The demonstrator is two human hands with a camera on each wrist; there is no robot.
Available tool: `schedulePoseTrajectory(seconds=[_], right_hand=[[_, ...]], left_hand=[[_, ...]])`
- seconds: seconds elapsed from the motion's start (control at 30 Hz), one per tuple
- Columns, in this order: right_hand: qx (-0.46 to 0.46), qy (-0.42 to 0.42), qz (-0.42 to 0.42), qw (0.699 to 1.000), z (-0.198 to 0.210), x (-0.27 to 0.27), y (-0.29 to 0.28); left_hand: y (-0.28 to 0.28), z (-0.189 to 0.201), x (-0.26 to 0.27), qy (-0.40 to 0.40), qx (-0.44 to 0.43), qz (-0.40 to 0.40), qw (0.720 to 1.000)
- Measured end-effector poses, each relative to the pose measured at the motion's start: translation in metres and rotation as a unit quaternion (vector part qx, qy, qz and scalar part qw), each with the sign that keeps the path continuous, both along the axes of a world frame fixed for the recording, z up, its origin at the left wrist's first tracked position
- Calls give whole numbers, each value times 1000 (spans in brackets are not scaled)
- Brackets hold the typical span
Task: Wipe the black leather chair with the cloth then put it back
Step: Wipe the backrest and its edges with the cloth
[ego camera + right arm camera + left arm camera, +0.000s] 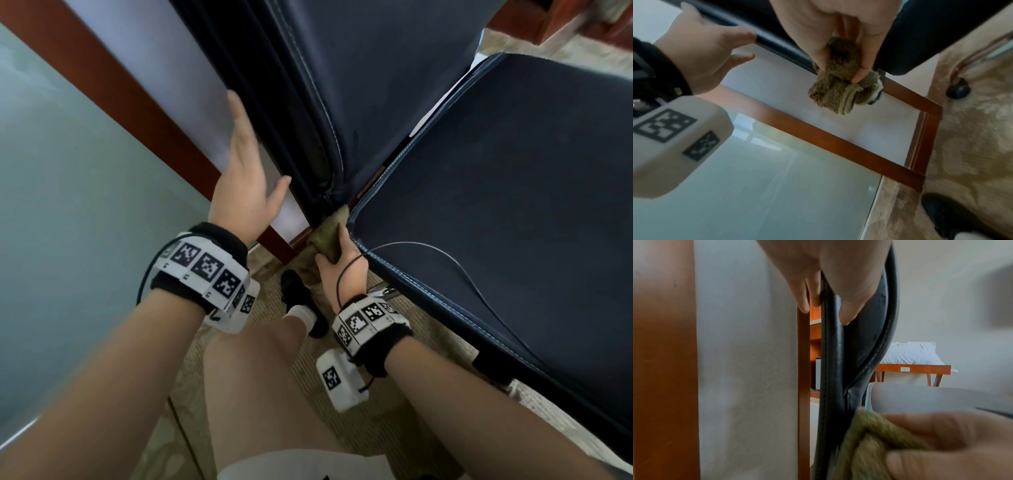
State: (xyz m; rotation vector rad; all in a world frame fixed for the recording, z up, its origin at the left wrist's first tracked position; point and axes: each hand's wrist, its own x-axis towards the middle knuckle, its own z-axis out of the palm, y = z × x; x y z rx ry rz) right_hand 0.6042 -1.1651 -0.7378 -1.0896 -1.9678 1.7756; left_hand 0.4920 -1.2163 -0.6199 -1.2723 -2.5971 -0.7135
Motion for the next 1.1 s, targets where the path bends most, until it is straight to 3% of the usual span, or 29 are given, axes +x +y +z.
schedulePoseTrajectory(seconds=[0.1, 0.2, 0.57, 0.73, 0.97, 1.1], right_hand=[[63, 29, 29, 997, 9, -15, 8], [119, -53, 107, 986, 12, -31, 12], [104, -138, 159, 972, 3, -37, 16], [-9, -77, 55, 996, 2, -23, 10], [62, 6, 37, 997, 13, -24, 5], [54, 36, 7, 998, 9, -41, -2]], left_hand=[[2, -3, -1, -9, 23, -5, 1000], [6, -5, 2, -10, 53, 1, 999], [13, -3, 8, -12, 62, -4, 998], [8, -1, 4, -16, 40, -8, 999], [6, 0, 3, -10, 41, -12, 999], [9, -2, 6, -24, 71, -4, 997]])
